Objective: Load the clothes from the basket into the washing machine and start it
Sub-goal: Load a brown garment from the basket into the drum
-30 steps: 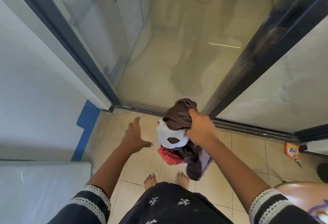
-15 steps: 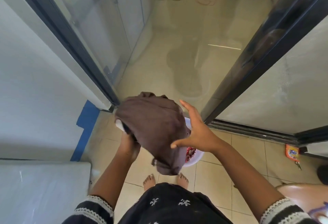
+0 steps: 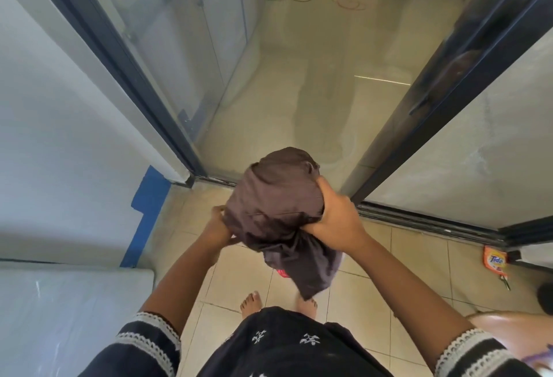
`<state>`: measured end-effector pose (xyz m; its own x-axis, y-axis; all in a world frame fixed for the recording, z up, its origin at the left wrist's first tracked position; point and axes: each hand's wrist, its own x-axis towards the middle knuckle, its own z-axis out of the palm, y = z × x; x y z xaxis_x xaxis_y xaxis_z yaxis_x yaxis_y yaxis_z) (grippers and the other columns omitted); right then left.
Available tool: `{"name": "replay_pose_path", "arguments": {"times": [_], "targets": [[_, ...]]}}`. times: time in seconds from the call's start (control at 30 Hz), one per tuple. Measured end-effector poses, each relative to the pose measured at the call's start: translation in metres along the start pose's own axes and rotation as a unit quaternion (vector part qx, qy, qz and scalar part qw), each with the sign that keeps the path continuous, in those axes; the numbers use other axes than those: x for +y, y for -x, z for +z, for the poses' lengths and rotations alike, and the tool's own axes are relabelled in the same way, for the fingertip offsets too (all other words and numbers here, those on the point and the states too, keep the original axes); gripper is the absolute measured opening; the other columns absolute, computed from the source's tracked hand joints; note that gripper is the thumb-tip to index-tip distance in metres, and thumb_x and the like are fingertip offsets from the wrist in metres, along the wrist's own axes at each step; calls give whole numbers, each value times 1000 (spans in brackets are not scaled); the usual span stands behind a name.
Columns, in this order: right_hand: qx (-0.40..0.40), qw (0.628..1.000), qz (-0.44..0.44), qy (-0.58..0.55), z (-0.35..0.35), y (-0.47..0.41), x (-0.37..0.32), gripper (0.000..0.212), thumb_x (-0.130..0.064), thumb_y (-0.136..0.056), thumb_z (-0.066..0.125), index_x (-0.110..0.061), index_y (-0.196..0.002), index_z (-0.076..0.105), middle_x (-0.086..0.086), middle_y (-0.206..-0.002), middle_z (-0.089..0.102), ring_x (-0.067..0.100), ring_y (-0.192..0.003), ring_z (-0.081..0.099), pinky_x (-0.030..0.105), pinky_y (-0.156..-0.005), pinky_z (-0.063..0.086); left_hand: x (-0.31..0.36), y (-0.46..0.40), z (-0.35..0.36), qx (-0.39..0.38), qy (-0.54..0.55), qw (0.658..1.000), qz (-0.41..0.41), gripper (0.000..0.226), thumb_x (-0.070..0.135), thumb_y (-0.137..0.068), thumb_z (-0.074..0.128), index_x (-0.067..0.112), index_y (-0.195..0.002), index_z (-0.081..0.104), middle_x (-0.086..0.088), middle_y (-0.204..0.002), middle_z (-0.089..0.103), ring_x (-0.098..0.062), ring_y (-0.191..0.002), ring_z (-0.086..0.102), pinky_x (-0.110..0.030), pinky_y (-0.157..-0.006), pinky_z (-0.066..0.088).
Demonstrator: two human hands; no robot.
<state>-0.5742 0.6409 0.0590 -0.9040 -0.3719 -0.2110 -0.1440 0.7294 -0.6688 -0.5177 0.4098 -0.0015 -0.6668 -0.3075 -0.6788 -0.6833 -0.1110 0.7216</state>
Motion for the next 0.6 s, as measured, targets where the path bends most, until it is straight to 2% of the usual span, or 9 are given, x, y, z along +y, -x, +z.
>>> {"name": "replay_pose_path", "arguments": {"times": [0.07, 0.1, 0.2, 0.27, 0.33, 0.4, 0.43, 0.5, 0.6], "targets": [[-14, 981, -20, 194, -12, -4, -4, 83, -24, -71, 70, -30, -141, 27, 5, -121, 60, 34, -109, 54, 44, -82, 53, -9, -4, -19, 39, -169, 982, 77, 92, 4, -79, 79, 22, -150, 23, -11, -147, 36, -32, -128, 46, -49, -99, 51], [-21, 965, -34, 260, -14, -4, -8, 79, -21, -73, 69, -29, -140, 28, 3, -125, 56, 34, -114, 50, 45, -85, 52, -10, -2, -24, 37, -225, 967, 114, 109, 4, -73, 84, 29, -153, 15, -9, -154, 27, -31, -136, 37, -53, -109, 42], [-29, 934, -60, 351, -20, -3, -33, 75, -13, -75, 70, -27, -138, 32, 2, -128, 51, 34, -118, 45, 46, -88, 49, -3, 18, -4, -81, -303, 911, 267, 134, 31, -61, 94, 43, -153, -3, 7, -163, 1, -19, -149, 12, -41, -120, 23], [-14, 935, -108, 338, -15, 1, -57, 79, -13, -71, 73, -28, -138, 34, 0, -128, 49, 32, -117, 47, 44, -86, 49, 2, 28, 22, -168, -250, 901, 313, 141, 34, -56, 96, 39, -153, -6, 14, -162, 5, -13, -149, 18, -35, -117, 31], [31, 938, -174, 298, -6, 8, -73, 89, -12, -68, 75, -31, -143, 31, 0, -129, 48, 27, -115, 47, 41, -83, 50, 5, 29, 37, -158, -141, 913, 347, 119, 16, -61, 93, 12, -151, 15, 9, -147, 39, -12, -134, 47, -33, -105, 48], [39, 947, -233, 220, -8, 10, -76, 92, -15, -69, 76, -35, -146, 29, -1, -134, 43, 24, -118, 46, 35, -82, 51, 9, 24, 41, -66, -92, 921, 372, 72, 20, -71, 80, 7, -133, 46, 4, -122, 62, -14, -113, 63, -40, -94, 55], [28, 954, -250, 164, -12, 7, -74, 89, -21, -71, 77, -36, -146, 31, -2, -139, 38, 22, -123, 43, 35, -88, 50, 9, 21, 41, -30, -72, 930, 360, 57, 26, -72, 73, 9, -124, 55, 2, -115, 68, -15, -108, 66, -44, -91, 55], [-3, 969, -246, 22, -20, 0, -61, 91, -40, -71, 82, -38, -148, 32, -6, -150, 27, 16, -139, 30, 37, -110, 39, 8, 21, 39, -16, 45, 957, 287, 48, 27, -68, 70, 12, -113, 64, 0, -108, 73, -18, -105, 68, -40, -88, 58], [-33, 987, -128, -86, -24, -7, -24, 123, -63, -54, 88, -48, -152, 15, -9, -161, 11, 10, -151, 7, 44, -123, 20, 10, 22, 37, -10, 259, 953, 154, 28, 19, -84, 64, 15, -111, 62, -4, -108, 70, -23, -99, 65, -30, -76, 56]]}}
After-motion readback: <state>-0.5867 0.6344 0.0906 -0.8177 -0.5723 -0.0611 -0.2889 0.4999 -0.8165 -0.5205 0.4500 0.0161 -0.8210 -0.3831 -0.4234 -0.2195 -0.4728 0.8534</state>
